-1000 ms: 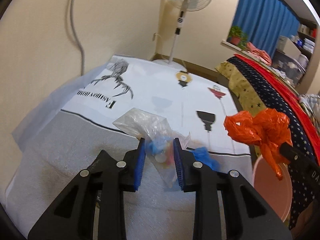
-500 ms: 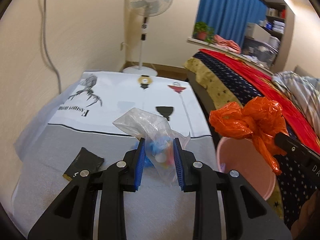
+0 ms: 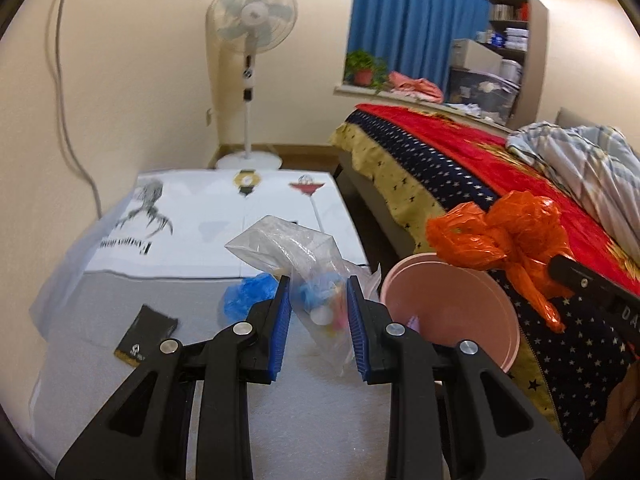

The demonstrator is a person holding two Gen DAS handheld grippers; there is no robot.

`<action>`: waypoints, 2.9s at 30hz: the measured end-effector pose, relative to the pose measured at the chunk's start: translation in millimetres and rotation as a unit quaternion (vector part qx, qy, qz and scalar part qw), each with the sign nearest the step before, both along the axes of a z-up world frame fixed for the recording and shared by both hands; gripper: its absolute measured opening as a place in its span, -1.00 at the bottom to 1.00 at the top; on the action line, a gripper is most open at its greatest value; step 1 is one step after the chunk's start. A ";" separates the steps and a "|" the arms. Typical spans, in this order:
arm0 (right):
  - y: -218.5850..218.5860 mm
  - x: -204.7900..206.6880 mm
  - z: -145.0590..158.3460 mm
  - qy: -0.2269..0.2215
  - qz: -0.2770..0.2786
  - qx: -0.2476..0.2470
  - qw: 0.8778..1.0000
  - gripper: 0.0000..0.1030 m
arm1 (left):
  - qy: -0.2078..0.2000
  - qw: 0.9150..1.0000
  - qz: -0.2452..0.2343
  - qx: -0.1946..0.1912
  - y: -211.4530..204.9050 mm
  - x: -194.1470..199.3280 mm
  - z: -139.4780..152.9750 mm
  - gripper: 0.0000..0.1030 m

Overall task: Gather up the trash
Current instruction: 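Lift the orange and clear bags and carry both over the pink bin, then open the right tool to drop the orange bag while the left tool releases the clear bag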

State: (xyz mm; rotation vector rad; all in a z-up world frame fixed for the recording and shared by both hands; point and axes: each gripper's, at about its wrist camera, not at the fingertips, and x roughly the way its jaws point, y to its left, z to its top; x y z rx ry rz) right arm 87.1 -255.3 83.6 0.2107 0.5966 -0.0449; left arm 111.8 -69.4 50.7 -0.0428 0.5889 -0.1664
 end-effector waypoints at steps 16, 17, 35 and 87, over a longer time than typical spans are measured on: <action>-12.6 -18.0 -3.6 0.006 -0.055 -0.036 0.998 -0.76 | 0.008 0.999 -0.050 -0.013 -16.9 6.6 -15.6 -0.47; -13.5 -20.1 -2.1 0.005 -0.059 -0.038 0.998 -0.76 | 0.009 0.998 -0.052 -0.017 -17.2 7.4 -16.0 -0.47; -52.4 -6.1 -45.3 0.034 -0.112 -0.021 0.993 -0.76 | -0.008 0.993 -0.114 0.011 -66.3 15.0 -26.5 -0.47; -78.3 37.2 -73.7 0.031 -0.203 -0.045 0.978 -0.76 | 0.039 0.985 -0.167 0.000 -119.2 63.5 -80.6 -0.47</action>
